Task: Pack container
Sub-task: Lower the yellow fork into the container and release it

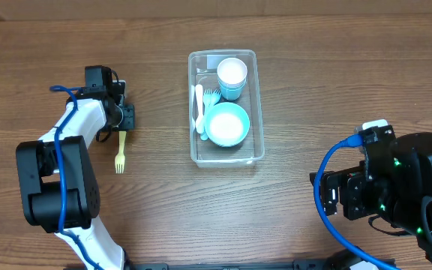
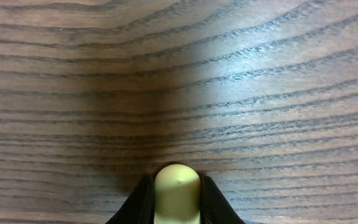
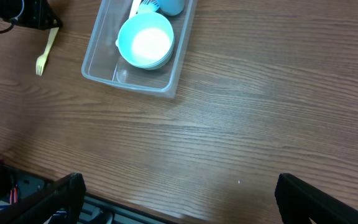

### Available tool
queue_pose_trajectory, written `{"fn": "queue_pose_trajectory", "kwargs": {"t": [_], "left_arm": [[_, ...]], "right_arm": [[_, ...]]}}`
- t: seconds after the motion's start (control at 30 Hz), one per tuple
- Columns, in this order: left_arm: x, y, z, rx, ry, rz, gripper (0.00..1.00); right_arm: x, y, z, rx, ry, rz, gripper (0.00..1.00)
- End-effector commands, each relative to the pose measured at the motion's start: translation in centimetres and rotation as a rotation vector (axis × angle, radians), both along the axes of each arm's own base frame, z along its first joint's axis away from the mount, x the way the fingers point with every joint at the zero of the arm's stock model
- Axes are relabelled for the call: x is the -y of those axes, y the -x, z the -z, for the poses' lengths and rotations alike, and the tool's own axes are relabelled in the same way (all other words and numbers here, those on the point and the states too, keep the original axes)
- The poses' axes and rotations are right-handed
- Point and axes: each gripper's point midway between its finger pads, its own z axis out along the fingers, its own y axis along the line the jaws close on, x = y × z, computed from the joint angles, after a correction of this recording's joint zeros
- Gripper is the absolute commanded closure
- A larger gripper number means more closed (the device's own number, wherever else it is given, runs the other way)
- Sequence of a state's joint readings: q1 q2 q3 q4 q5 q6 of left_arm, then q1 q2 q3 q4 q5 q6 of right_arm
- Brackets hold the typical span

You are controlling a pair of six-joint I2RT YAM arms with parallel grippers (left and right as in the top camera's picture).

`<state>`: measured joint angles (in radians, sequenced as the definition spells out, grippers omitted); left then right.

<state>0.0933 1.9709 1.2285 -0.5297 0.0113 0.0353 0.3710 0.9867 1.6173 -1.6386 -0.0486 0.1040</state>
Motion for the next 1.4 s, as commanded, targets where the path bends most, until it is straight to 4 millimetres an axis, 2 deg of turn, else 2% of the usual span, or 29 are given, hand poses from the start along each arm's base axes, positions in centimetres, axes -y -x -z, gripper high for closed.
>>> {"fn": "queue_pose_trajectory", "kwargs": {"t": [0.0,0.1,0.17,0.23,0.3,0.33,0.37,0.4,0.43,0.47,0.5,0.53,0.6,0.67,0.73,0.97,1.17,1.23,1.27,1.37], "left_arm": [[-0.2,1.3,1.6,-0.074,0.02,-0.093,0.96],[-0.4,-0.4,-1.6,-0.02,0.025,-0.118,0.96],[-0.5,-1.8,-5.0,0.019,0.041,-0.155,0.96],[0.6,-3.0,-9.2,0.065,0.105,-0.135,0.96],[2.7,-3.9,-13.6,0.122,0.226,-0.105,0.96],[4.6,-4.3,-16.4,0.163,0.313,-0.084,0.96],[5.8,-4.5,-17.8,0.186,0.35,-0.069,0.96],[8.0,-4.7,-19.7,0.217,0.384,-0.045,0.96],[10.1,-4.7,-20.8,0.233,0.396,-0.008,0.96],[13.7,-4.6,-21.7,0.243,0.416,0.041,0.96],[17.6,-4.3,-21.9,0.252,0.417,0.066,0.96],[20.1,-4.2,-22.0,0.275,0.387,0.079,0.96],[23.9,-3.9,-22.3,0.336,0.321,0.136,0.96],[27.7,-3.3,-22.3,0.364,0.326,0.18,0.96],[27.7,-3.6,-20.8,0.342,0.314,0.104,0.96],[24.4,-5.2,-13.8,0.222,0.174,0.017,0.96],[21.1,-6.0,-12.9,0.202,0.113,0.024,0.96],[20.9,-5.9,-12.9,0.196,0.105,0.033,0.96],[20.9,-5.9,-12.9,0.197,0.106,0.034,0.89],[21.0,-5.9,-12.9,0.197,0.108,0.036,0.89]], "right_arm": [[-0.1,0.1,-0.5,0.02,-0.01,-0.006,0.0],[-0.1,0.1,-0.5,0.02,-0.01,-0.006,0.0],[-0.1,0.1,-0.5,0.02,-0.01,-0.006,0.0],[-0.1,0.1,-0.5,0.02,-0.01,-0.006,0.0],[-0.1,0.1,-0.5,0.02,-0.01,-0.006,0.0],[-0.1,0.1,-0.5,0.02,-0.01,-0.006,0.0],[-0.1,0.1,-0.5,0.02,-0.01,-0.006,0.0],[-0.1,0.1,-0.5,0.02,-0.01,-0.006,0.0],[-0.1,0.1,-0.5,0.02,-0.01,-0.006,0.0],[-0.1,0.1,-0.5,0.02,-0.01,-0.006,0.0],[-0.1,0.1,-0.5,0.02,-0.01,-0.006,0.0],[-0.1,0.1,-0.5,0.02,-0.01,-0.006,0.0],[-0.1,0.1,-0.5,0.02,-0.01,-0.006,0.0],[-0.1,0.1,-0.5,0.02,-0.01,-0.006,0.0],[-0.1,0.1,-0.5,0.02,-0.01,-0.006,0.0],[-0.1,0.1,-0.5,0.02,-0.01,-0.006,0.0],[-0.1,0.1,-0.5,0.02,-0.01,-0.006,0.0],[-0.1,0.1,-0.5,0.02,-0.01,-0.006,0.0],[-0.1,0.1,-0.5,0.02,-0.01,-0.006,0.0],[-0.1,0.1,-0.5,0.02,-0.01,-0.006,0.0]]}}
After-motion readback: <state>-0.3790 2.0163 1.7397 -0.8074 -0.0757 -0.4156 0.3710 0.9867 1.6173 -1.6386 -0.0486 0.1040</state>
